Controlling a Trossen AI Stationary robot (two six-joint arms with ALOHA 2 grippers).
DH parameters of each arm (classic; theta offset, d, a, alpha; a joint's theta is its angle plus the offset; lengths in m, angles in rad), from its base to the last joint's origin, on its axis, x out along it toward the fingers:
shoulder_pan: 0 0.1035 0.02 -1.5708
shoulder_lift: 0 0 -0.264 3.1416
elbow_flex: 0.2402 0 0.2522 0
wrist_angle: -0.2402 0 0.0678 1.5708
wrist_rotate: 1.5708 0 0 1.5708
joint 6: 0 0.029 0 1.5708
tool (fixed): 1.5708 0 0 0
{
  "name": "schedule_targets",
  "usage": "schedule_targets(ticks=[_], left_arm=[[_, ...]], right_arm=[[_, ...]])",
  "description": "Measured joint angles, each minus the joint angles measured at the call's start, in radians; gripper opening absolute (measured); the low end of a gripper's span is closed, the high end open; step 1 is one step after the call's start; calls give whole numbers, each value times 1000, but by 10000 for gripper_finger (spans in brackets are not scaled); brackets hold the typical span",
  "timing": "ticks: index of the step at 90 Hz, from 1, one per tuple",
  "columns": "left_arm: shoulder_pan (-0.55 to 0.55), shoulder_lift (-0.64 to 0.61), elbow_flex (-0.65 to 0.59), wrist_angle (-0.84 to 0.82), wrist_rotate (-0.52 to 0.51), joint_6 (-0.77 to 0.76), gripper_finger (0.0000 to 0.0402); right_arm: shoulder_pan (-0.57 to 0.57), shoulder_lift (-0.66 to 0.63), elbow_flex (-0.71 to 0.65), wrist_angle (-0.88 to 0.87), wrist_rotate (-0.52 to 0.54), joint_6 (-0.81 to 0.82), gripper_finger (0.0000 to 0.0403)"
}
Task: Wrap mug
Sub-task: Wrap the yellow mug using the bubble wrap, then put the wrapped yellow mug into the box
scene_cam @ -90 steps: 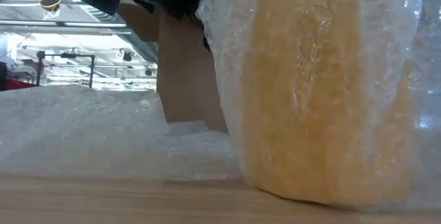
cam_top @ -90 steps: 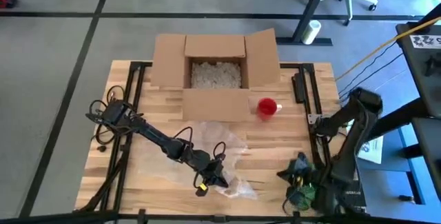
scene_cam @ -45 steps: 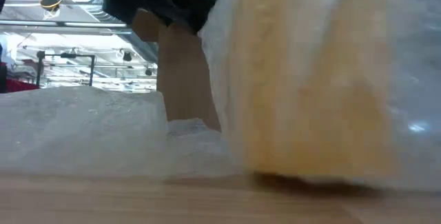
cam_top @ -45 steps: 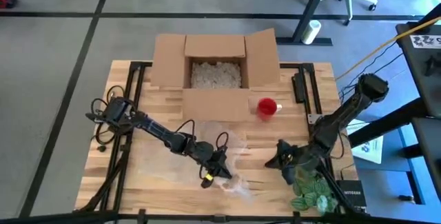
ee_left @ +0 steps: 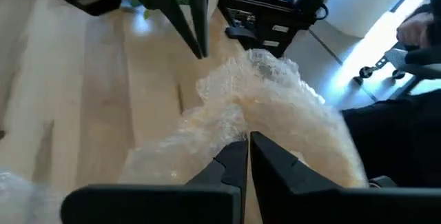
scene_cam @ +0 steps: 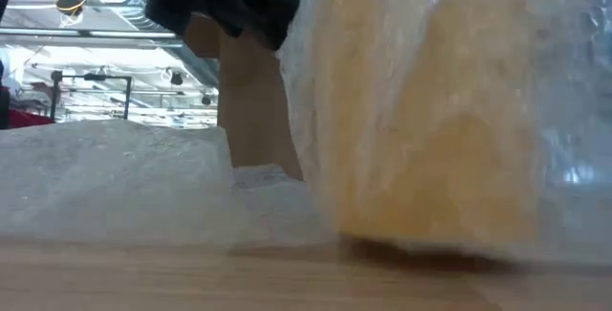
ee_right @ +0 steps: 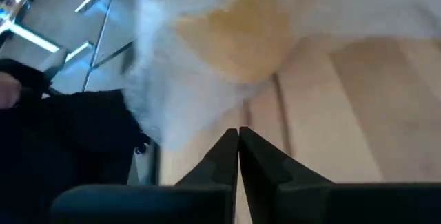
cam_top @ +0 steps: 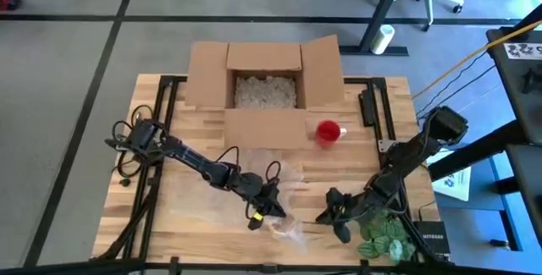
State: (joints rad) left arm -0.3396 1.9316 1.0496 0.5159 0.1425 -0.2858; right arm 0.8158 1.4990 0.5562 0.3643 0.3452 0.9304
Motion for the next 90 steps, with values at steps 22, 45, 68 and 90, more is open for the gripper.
schedule_targets(ticks=[22, 45, 68, 90], left_arm=[[-14, 0, 1, 9, 0, -14, 0], [-20, -31, 1, 41, 6, 29, 0], [-37, -115, 2, 2, 9, 122, 0], [-63, -229, 3, -239, -88, 194, 0]], right_arm=[[-25, -25, 109, -96, -22, -131, 0], [-163, -36, 276, -436, -160, -180, 0], [-264, -36, 418, -538, -216, -333, 0], [-351, -22, 481, -559, -283, -360, 4]])
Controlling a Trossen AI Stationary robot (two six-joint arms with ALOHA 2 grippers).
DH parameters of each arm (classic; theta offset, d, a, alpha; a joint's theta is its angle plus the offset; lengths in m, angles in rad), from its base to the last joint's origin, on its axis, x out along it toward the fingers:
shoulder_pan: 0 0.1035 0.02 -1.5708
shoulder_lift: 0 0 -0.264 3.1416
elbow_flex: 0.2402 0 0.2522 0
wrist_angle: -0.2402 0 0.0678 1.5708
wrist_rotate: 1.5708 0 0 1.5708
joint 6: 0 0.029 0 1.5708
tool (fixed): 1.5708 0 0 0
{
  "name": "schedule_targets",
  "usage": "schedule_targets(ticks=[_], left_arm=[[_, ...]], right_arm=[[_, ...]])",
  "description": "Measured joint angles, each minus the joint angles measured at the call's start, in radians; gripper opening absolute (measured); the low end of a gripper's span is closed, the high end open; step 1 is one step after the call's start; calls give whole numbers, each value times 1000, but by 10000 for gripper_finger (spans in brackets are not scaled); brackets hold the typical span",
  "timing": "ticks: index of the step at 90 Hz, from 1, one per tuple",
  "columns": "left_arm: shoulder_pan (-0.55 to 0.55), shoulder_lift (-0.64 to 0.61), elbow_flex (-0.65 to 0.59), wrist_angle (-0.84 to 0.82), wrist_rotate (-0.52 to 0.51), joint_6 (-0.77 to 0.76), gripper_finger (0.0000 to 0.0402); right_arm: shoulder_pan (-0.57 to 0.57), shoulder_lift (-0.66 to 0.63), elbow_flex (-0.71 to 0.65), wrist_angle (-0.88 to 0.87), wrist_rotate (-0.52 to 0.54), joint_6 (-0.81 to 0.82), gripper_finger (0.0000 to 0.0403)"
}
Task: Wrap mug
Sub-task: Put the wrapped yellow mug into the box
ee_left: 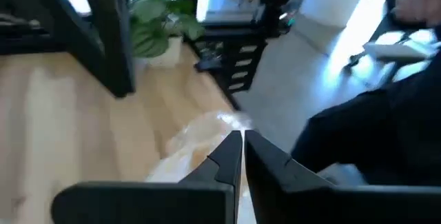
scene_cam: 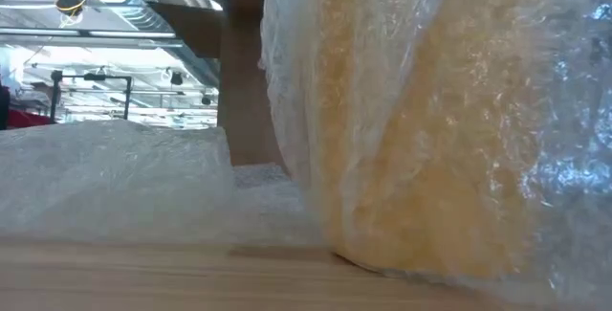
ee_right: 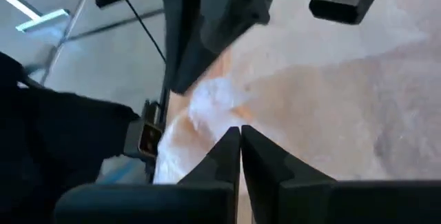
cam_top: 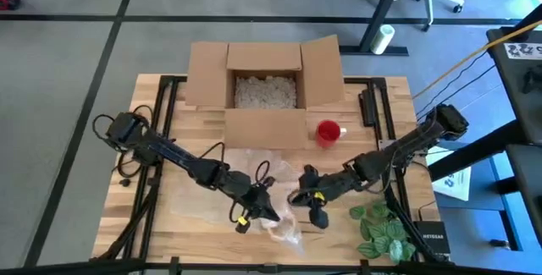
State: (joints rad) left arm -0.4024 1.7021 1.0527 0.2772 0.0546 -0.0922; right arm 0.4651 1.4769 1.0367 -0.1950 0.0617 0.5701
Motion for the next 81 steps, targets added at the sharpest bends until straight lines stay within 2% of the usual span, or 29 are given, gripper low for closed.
schedule_targets(ticks=[14, 29, 42, 59, 81], left_arm=[[-36, -88, -4, -181, -110, 16, 0], [-76, -197, -107, -168, -198, -3, 0], [-105, -284, -245, -81, -276, -67, 0], [-138, -321, -429, 181, -315, -137, 0], [-173, -321, -529, 294, -386, -227, 0]], right_arm=[[-56, 93, 36, -5, -168, 0, 34], [-110, 200, 127, -66, -346, -10, 80], [-122, 245, 240, -170, -354, -103, 99], [-119, 324, 402, -402, -341, -208, 101], [-120, 450, 584, -572, -342, -299, 101]])
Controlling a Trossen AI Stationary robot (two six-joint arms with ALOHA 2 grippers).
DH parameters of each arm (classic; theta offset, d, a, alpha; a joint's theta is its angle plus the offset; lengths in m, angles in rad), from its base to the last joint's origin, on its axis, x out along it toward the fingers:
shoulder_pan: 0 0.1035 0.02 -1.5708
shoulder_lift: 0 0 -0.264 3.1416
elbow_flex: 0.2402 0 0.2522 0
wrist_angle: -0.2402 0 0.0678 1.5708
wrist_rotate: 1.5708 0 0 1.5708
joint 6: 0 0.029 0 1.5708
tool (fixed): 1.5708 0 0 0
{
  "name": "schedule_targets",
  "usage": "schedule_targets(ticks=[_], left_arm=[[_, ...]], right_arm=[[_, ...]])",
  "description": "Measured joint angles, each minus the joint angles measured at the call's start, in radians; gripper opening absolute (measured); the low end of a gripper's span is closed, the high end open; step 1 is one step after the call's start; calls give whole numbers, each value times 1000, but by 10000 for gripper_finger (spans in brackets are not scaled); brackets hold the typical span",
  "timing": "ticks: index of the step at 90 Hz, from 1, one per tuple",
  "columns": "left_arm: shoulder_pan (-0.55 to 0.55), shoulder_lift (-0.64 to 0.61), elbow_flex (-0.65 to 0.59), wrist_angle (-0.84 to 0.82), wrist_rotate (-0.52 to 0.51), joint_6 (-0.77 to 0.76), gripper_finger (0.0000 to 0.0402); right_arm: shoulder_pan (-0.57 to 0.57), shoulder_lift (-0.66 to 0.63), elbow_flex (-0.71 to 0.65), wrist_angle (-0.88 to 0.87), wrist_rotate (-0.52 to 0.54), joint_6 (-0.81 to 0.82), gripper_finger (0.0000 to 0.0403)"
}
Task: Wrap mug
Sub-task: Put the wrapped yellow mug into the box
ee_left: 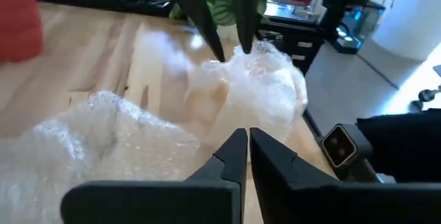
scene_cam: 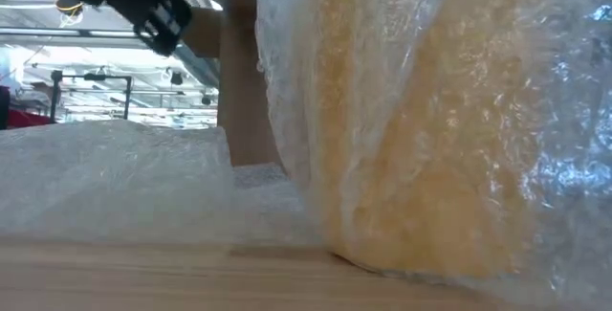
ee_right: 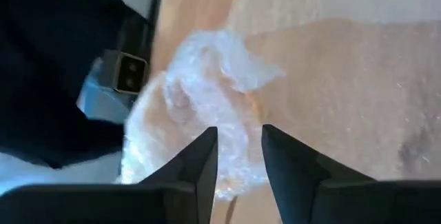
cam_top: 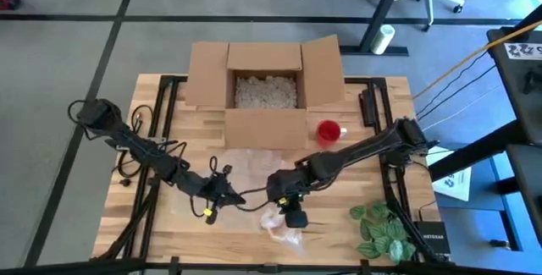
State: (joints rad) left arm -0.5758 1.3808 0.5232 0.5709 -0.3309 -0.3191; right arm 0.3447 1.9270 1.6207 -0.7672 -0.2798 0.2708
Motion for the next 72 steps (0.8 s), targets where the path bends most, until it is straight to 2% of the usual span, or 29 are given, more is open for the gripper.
schedule_targets(ticks=[15, 29, 44, 72], left_arm=[[-30, 0, -10, 20, -40, -20, 0], [-65, 0, -10, 20, -81, -46, 0], [-99, 0, -10, 16, -119, -68, 0], [-153, 0, -10, 16, -181, -93, 0]], right_arm=[[1, 76, 96, -106, -1, -36, 101], [2, 133, 141, -135, -2, -44, 101], [2, 168, 151, -124, -29, -44, 101], [34, 197, 151, -108, -10, -44, 101]])
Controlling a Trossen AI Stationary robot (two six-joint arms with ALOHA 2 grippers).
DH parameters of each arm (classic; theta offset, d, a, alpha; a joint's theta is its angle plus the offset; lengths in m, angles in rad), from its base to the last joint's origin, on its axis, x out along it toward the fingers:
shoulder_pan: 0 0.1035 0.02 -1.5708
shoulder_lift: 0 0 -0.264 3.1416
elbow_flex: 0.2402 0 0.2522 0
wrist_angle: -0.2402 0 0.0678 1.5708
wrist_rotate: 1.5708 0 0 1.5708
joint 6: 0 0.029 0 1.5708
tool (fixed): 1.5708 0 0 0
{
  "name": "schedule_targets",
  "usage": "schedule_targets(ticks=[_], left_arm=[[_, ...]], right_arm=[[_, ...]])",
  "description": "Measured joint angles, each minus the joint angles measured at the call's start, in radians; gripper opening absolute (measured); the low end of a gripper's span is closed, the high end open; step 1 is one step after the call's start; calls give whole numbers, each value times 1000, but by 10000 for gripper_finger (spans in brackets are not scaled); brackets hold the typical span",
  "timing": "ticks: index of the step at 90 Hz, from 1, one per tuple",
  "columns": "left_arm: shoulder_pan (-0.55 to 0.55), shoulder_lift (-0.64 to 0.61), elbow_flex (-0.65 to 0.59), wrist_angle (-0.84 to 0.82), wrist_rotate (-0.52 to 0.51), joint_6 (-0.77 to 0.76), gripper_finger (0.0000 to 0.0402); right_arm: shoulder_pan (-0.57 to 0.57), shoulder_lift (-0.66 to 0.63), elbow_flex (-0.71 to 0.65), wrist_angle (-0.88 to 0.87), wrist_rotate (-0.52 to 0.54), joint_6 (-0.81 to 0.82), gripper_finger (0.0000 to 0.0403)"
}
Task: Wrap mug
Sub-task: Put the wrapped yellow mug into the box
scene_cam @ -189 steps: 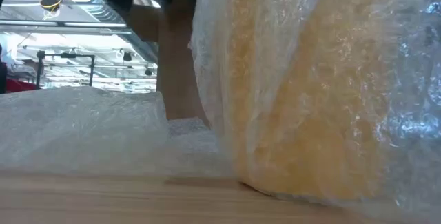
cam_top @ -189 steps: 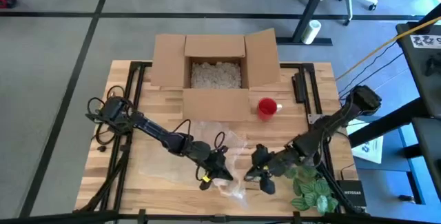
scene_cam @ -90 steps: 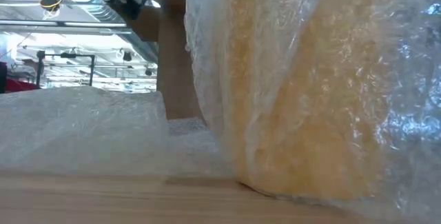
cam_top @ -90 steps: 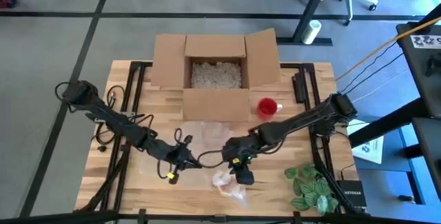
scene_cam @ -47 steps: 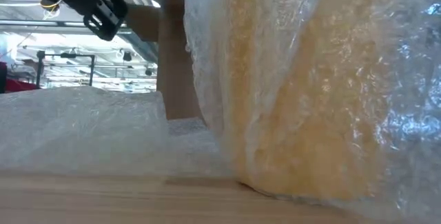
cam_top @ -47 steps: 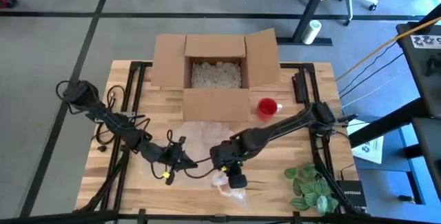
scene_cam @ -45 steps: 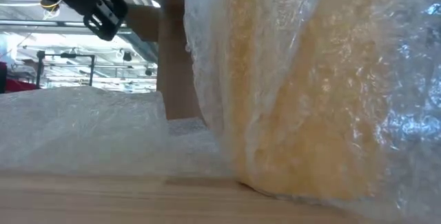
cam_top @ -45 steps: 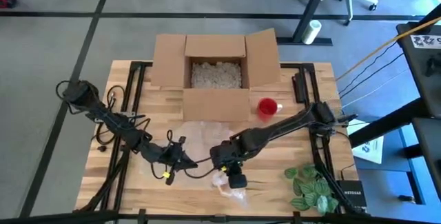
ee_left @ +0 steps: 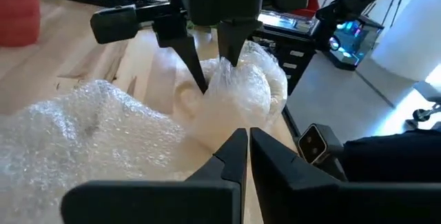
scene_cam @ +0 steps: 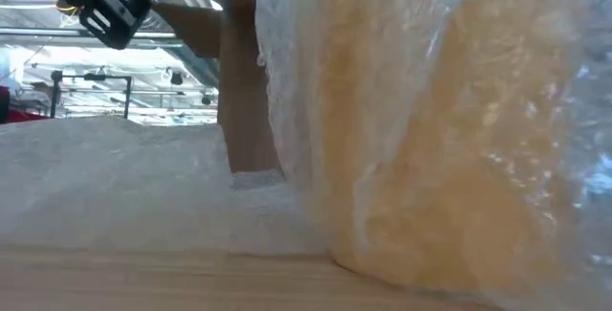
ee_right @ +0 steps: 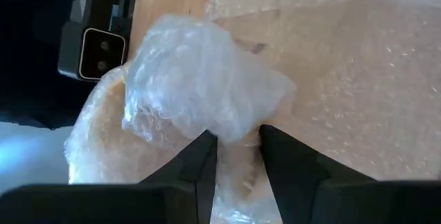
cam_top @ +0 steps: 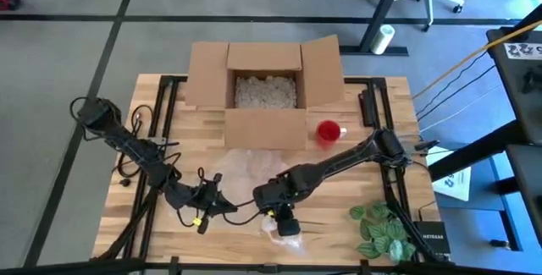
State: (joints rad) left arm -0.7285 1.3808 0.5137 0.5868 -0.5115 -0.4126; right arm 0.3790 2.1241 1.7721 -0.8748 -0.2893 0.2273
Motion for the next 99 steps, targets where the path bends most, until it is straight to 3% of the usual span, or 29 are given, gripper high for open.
schedule_targets(ticks=[19, 43, 68, 99], left_arm=[[-23, 0, 0, 2, -29, -7, 0], [-31, 0, 0, 0, -48, 1, 0], [-33, 0, 0, 0, -49, 9, 0], [-32, 0, 0, 1, -49, 8, 0]], right_arm=[[11, 34, 0, 6, 26, 1, 86], [13, 51, 2, 4, 36, -35, 12], [13, 54, 74, -55, 47, -51, 3], [-42, 60, 149, -238, 165, 27, 1]])
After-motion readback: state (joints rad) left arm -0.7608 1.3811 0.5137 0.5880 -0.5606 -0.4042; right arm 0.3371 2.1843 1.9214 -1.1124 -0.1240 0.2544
